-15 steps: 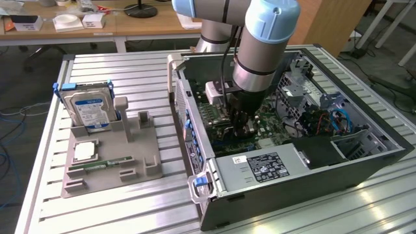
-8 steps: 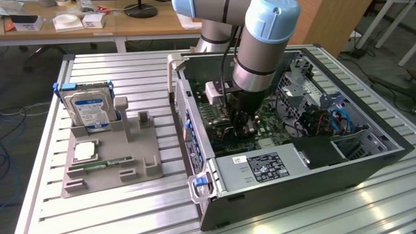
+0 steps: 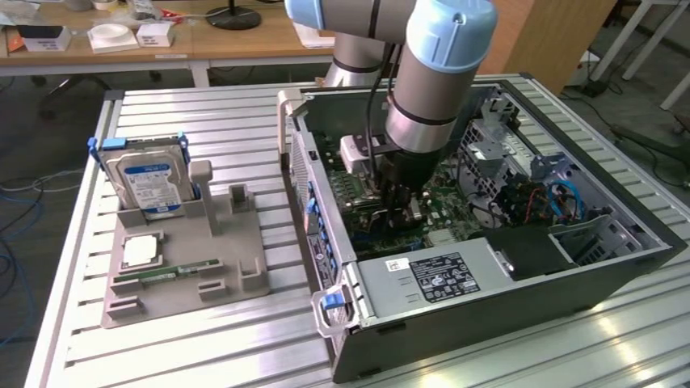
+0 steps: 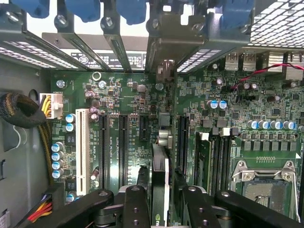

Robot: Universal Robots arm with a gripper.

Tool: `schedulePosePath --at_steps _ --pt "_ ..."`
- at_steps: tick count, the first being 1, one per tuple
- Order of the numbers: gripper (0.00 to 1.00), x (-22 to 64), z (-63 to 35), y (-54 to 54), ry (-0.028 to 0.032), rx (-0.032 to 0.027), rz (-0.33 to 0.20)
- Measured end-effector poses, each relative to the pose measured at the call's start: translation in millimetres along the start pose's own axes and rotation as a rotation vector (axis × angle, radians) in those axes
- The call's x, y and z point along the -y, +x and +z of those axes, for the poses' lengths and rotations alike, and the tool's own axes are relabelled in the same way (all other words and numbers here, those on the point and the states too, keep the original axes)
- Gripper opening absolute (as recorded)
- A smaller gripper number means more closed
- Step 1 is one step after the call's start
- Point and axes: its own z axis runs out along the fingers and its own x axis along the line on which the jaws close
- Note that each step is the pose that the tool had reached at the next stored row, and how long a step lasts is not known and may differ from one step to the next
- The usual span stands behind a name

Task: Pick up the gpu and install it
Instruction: 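Insert the gpu into the slot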

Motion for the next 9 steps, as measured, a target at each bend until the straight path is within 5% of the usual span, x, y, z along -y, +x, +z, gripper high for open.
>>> schedulePosePath --at_steps 9 --pt "0.34 0.3 -16.2 -0.8 0.0 0.0 0.0"
